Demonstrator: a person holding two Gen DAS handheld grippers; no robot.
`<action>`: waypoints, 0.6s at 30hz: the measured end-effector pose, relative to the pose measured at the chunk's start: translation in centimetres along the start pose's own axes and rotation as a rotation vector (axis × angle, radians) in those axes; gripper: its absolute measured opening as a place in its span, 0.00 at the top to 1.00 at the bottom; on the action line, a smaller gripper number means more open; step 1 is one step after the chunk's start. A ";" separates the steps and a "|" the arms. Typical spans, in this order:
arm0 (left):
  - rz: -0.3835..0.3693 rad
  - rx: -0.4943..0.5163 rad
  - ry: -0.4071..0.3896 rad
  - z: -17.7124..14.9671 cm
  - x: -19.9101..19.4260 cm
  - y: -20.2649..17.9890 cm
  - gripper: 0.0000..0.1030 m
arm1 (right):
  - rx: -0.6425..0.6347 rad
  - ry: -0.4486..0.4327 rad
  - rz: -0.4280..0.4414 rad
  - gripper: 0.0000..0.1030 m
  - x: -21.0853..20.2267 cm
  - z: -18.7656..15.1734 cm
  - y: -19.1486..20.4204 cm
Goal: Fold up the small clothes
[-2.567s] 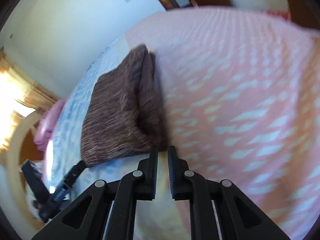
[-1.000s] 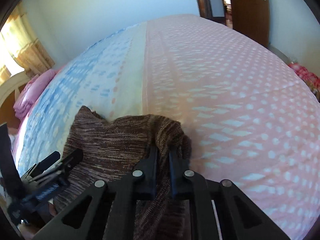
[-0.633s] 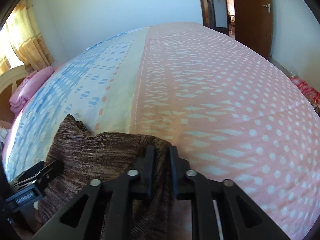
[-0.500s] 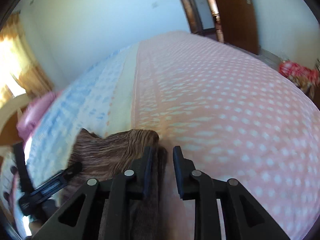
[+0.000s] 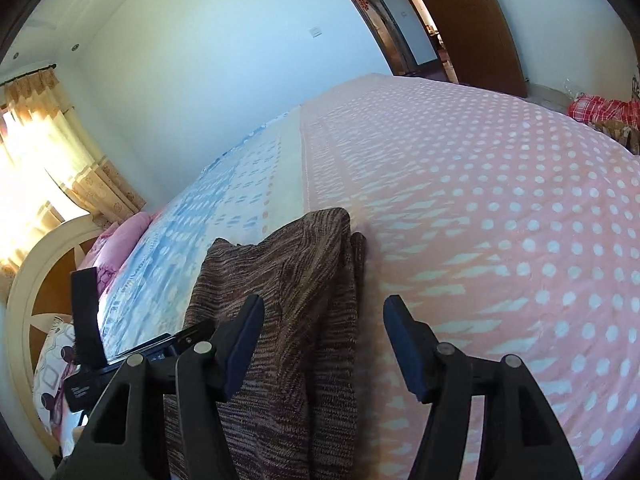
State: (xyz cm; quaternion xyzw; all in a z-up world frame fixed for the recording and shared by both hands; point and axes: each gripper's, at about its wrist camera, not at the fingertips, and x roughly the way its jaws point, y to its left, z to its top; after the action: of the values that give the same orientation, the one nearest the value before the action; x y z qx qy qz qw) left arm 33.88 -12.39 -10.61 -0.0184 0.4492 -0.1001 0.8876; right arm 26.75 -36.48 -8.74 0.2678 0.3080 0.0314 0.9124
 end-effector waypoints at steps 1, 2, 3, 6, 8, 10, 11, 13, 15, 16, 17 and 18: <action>0.002 0.002 0.000 0.0 -0.1 -0.2 0.00 | 0.005 0.007 -0.002 0.39 0.1 0.0 -0.2; 0.004 0.012 0.003 0.0 -0.1 -0.5 0.00 | 0.013 0.015 -0.008 0.39 0.4 0.0 -0.4; 0.011 0.026 0.005 -0.1 0.0 -0.8 0.00 | 0.016 0.019 -0.014 0.39 0.6 -0.1 -0.5; 0.051 0.060 -0.011 -0.3 0.7 -1.6 0.00 | 0.002 0.026 -0.033 0.39 1.1 -0.2 -0.3; 0.046 0.043 -0.021 -0.4 1.1 -1.5 0.00 | -0.019 0.035 -0.031 0.39 1.5 -0.4 0.1; 0.033 0.029 -0.018 -0.4 1.2 -1.3 0.00 | -0.038 0.047 -0.035 0.39 2.0 -0.6 0.6; 0.024 0.025 -0.016 -0.3 1.4 -1.1 0.00 | -0.045 0.048 -0.038 0.38 2.2 -0.5 0.9; 0.010 0.017 -0.014 -0.4 1.4 -1.0 0.00 | -0.069 0.050 -0.030 0.37 2.7 -0.2 1.5; 0.004 0.016 -0.018 -0.4 1.5 -1.1 0.00 | -0.115 0.058 -0.040 0.26 3.6 0.3 2.2; 0.005 0.019 -0.021 -0.5 1.5 -1.1 0.00 | -0.142 0.061 -0.077 0.23 4.2 0.4 2.6; 0.005 0.021 -0.022 -0.5 1.5 -1.2 0.00 | -0.157 0.070 -0.113 0.23 4.7 0.4 2.7; 0.003 0.021 -0.023 -0.5 1.5 -1.2 0.00 | -0.168 0.097 -0.137 0.23 5.6 0.2 2.7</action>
State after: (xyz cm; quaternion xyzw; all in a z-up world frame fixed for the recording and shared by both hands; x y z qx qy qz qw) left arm 34.15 -13.81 -11.94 -0.0096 0.4382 -0.1030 0.8929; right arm 31.68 -33.07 -10.26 0.1671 0.3658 0.0076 0.9155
